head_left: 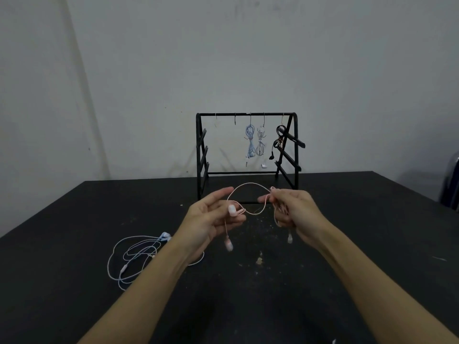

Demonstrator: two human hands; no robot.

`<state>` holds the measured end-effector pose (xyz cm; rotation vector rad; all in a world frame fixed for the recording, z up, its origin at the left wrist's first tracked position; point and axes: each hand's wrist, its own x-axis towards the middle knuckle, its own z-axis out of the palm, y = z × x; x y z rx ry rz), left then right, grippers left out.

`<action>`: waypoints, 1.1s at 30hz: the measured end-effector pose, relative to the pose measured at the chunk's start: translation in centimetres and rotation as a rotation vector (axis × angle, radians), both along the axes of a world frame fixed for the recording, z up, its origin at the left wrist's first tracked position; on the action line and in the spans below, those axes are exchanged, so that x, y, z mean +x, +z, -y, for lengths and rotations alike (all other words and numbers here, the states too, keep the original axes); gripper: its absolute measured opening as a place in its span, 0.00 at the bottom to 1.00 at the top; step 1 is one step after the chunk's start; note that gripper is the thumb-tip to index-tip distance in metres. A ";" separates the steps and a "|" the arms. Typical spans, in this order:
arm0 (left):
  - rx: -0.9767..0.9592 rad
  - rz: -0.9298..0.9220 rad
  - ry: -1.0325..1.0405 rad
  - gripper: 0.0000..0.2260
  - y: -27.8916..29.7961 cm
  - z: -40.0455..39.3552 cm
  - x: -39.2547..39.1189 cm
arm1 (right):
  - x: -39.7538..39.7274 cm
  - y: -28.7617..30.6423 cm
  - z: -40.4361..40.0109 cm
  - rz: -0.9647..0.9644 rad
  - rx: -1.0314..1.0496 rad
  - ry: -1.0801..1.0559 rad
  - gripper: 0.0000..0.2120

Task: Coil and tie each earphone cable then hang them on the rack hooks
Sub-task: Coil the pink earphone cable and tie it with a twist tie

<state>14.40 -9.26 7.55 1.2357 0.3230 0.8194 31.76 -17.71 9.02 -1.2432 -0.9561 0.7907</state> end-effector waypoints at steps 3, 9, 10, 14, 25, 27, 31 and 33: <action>0.041 -0.029 -0.001 0.16 0.0 0.3 0.3 | -0.8 0.0 0.1 0.002 0.009 0.036 0.19; 0.078 -0.100 0.020 0.20 0.4 0.6 0.7 | -1.5 0.7 0.4 -0.066 0.029 0.112 0.16; 0.076 -0.107 0.035 0.20 0.5 0.6 0.7 | -1.5 0.7 0.4 -0.062 0.022 0.125 0.15; 0.094 -0.175 0.143 0.24 0.2 0.3 1.0 | -1.6 0.9 0.5 -0.037 0.001 0.134 0.14; 0.598 -0.619 0.271 0.05 0.5 -0.6 0.7 | -0.6 0.4 0.4 0.101 -0.036 0.072 0.16; 0.621 -0.627 0.232 0.06 0.8 -0.7 0.8 | -0.6 0.6 0.3 0.113 -0.031 0.077 0.17; 0.591 -0.642 0.136 0.11 0.9 -0.5 0.8 | -0.8 1.1 0.4 0.102 -0.001 0.075 0.15; 0.527 -0.648 0.092 0.11 0.9 0.1 0.8 | -0.8 1.4 0.4 0.140 -0.009 0.070 0.15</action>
